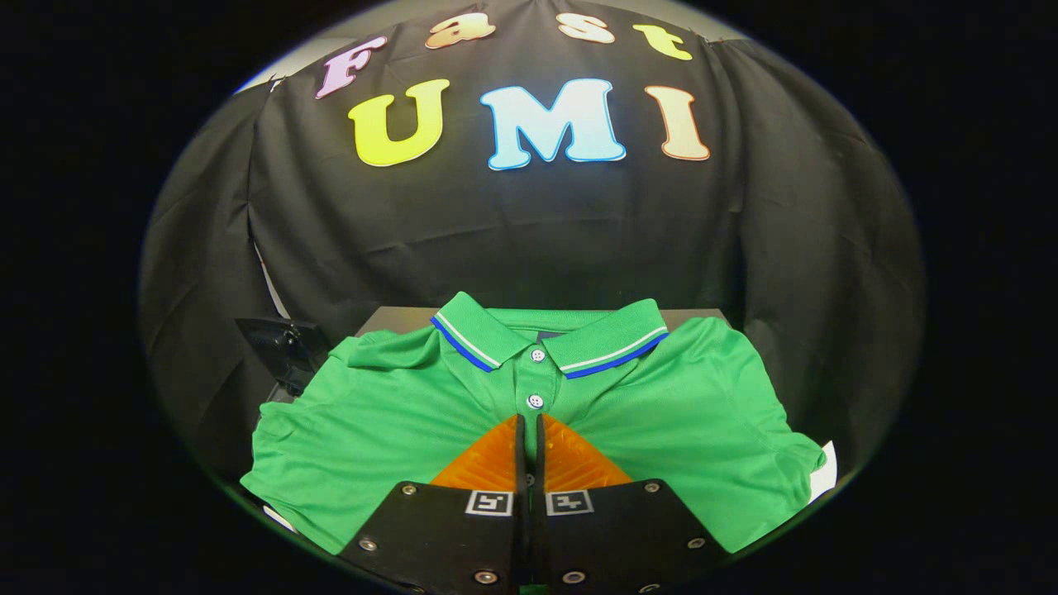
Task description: Put the clothes into the washing machine and then close the washing machine lid.
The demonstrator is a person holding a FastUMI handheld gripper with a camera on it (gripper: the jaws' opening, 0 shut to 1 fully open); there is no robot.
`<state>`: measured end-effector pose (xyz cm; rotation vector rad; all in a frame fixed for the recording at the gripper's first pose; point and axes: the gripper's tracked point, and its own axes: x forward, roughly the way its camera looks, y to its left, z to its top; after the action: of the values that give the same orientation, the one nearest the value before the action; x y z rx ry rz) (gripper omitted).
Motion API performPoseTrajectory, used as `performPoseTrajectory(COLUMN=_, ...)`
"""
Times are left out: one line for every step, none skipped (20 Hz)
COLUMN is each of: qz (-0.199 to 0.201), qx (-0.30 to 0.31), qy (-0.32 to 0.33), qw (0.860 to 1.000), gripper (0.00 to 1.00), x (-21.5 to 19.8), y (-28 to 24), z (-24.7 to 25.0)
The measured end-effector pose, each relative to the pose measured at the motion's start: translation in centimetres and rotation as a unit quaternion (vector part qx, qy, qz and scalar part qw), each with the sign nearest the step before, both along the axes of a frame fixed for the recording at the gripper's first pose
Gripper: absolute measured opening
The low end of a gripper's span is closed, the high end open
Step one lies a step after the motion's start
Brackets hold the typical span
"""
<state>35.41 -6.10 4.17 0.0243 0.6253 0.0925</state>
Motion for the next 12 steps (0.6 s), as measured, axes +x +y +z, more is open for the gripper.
performPoseTrajectory(qz=-0.001, qx=0.016, qy=-0.001, qw=1.0, gripper=0.0, x=-0.2, y=0.0, z=0.2)
performPoseTrajectory(qz=-0.002, qx=0.035, qy=-0.001, qw=0.999, gripper=0.0, x=-0.1, y=0.0, z=0.3)
performPoseTrajectory(qz=-0.006, qx=0.055, qy=-0.003, qw=0.998, gripper=0.0, x=0.0, y=0.1, z=0.4)
performPoseTrajectory(qz=-0.006, qx=0.069, qy=-0.007, qw=0.998, gripper=0.0, x=-0.1, y=0.1, z=0.8)
performPoseTrajectory(qz=-0.006, qx=0.079, qy=-0.012, qw=0.997, gripper=0.0, x=-0.1, y=0.1, z=1.1)
performPoseTrajectory(qz=-0.006, qx=0.086, qy=-0.022, qw=0.996, gripper=0.0, x=-0.2, y=0.2, z=1.6)
performPoseTrajectory(qz=-0.003, qx=0.091, qy=-0.03, qw=0.995, gripper=0.0, x=-0.2, y=0.4, z=1.9)
performPoseTrajectory(qz=0.0, qx=0.096, qy=-0.041, qw=0.995, gripper=0.0, x=-0.2, y=0.6, z=2.4)
performPoseTrajectory(qz=0.005, qx=0.102, qy=-0.05, qw=0.994, gripper=0.0, x=-0.2, y=0.8, z=2.9)
performPoseTrajectory(qz=0.008, qx=0.11, qy=-0.059, qw=0.992, gripper=0.0, x=-0.3, y=1.1, z=3.4)
performPoseTrajectory(qz=0.013, qx=0.118, qy=-0.066, qw=0.991, gripper=0.0, x=-0.2, y=1.5, z=4.0)
performPoseTrajectory(qz=0.016, qx=0.127, qy=-0.074, qw=0.989, gripper=0.0, x=0.0, y=2.0, z=4.6)
